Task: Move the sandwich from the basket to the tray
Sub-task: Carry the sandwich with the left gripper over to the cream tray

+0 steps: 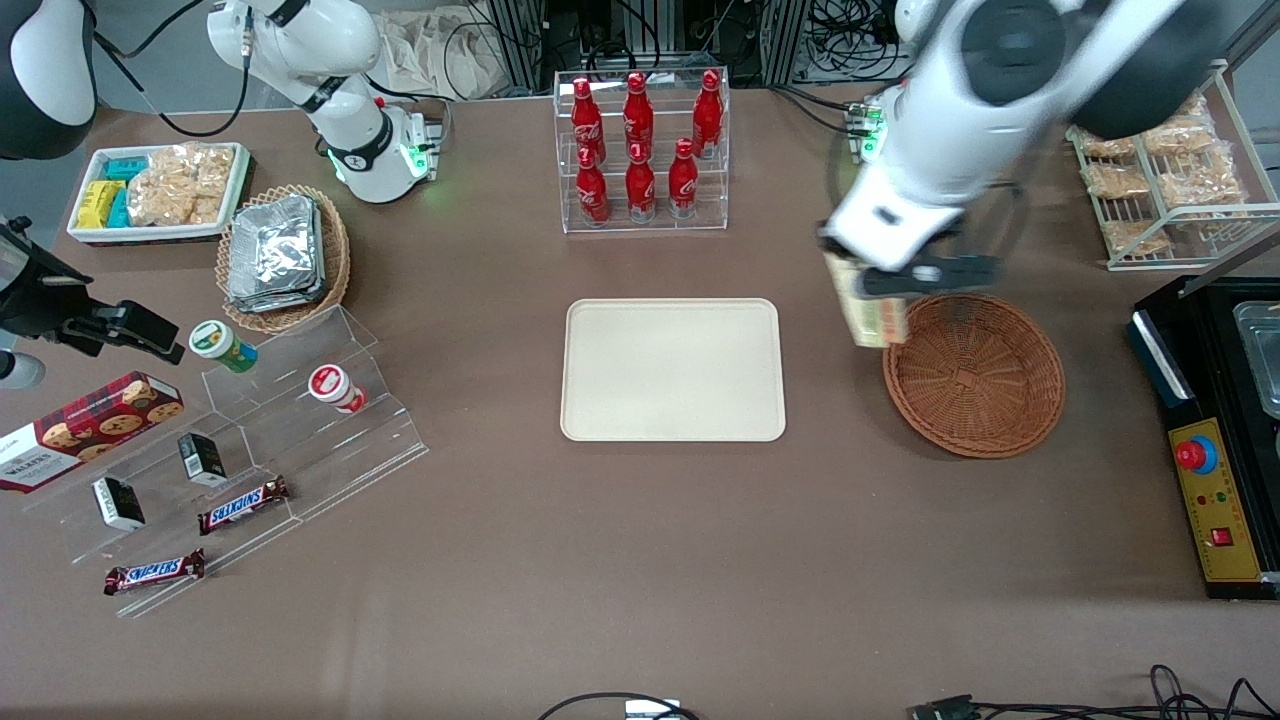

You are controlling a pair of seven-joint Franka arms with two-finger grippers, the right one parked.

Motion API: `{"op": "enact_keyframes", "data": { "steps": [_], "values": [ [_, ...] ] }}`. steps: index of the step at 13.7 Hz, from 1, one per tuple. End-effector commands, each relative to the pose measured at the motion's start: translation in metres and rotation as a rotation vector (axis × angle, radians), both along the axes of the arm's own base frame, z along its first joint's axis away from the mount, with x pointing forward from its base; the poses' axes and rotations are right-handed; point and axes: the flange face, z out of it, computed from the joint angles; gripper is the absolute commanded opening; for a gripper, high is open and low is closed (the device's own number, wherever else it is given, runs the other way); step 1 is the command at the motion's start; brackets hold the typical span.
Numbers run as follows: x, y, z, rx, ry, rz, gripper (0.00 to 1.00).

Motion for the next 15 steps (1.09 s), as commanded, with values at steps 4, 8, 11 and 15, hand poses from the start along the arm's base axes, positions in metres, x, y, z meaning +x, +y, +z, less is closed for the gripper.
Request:
{"op": "enact_keyframes", "data": {
  "steps": [4,8,11,15],
  "values": [
    [0.005,-0.051,-0.067,-0.026,0.047,-0.013,0.00],
    [-0.007,-0.055,-0.168,-0.032,0.017,-0.082,0.00],
    [-0.017,-0.036,-0.244,-0.056,-0.006,-0.176,0.00],
    [-0.020,-0.030,-0.300,-0.093,-0.005,-0.205,0.00]
  ]
}}
